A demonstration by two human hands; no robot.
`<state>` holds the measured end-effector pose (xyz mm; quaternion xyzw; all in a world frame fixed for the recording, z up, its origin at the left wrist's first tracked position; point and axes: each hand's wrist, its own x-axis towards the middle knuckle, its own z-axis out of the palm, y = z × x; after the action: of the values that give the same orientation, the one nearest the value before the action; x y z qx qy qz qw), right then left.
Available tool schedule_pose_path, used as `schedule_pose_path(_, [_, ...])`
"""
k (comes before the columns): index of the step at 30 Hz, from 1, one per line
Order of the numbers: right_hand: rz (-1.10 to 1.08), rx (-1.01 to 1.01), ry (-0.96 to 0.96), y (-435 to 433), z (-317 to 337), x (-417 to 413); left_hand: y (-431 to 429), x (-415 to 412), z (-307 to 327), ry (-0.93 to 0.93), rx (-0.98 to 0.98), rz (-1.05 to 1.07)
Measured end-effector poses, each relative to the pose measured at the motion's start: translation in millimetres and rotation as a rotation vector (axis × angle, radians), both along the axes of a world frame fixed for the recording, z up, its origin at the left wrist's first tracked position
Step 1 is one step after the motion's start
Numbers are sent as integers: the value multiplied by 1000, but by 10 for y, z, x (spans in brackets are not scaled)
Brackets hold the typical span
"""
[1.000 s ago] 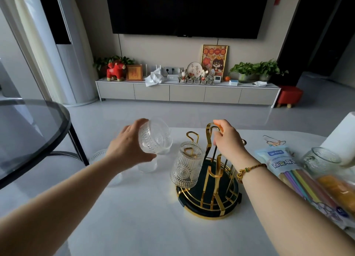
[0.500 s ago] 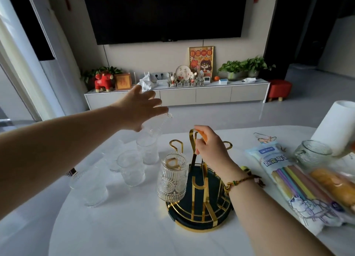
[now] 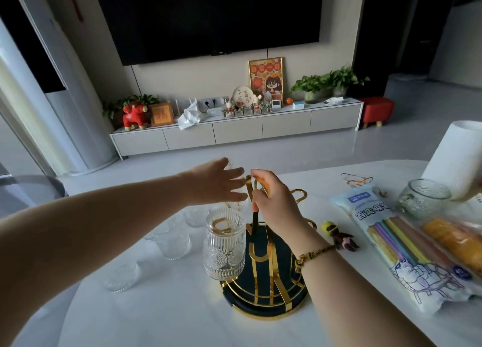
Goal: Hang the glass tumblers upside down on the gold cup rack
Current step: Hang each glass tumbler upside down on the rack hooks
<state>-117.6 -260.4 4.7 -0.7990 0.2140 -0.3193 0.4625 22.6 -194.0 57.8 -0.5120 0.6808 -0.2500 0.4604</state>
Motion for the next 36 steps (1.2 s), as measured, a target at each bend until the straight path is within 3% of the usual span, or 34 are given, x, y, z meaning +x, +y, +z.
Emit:
schedule_pose_path(7, [18,13,8,-13,-3,3,17,112,-158,27,59,-58])
schedule_pose_path(12, [10,-2,3,-26,-22,-4,8,129,-211,45,31,-261])
schedule_pose_path(18, [20,-3,6,-36,-25,9,5,140,-218,51,61,-342])
schedule_pose_path(26, [28,6,1,-29,-19,-1,92,156,-83,219,-23,-435])
schedule_pose_path(31, [28,10,11,-28,-11,0,220,213,-57,499,-70,-172])
schedule_pose_path(33, [23,11,18,-36,-9,-4,239,263,-100,541,-55,-2])
schedule_pose_path(36, [13,17,25,-29,-8,-2,238,241,-163,645,-117,86])
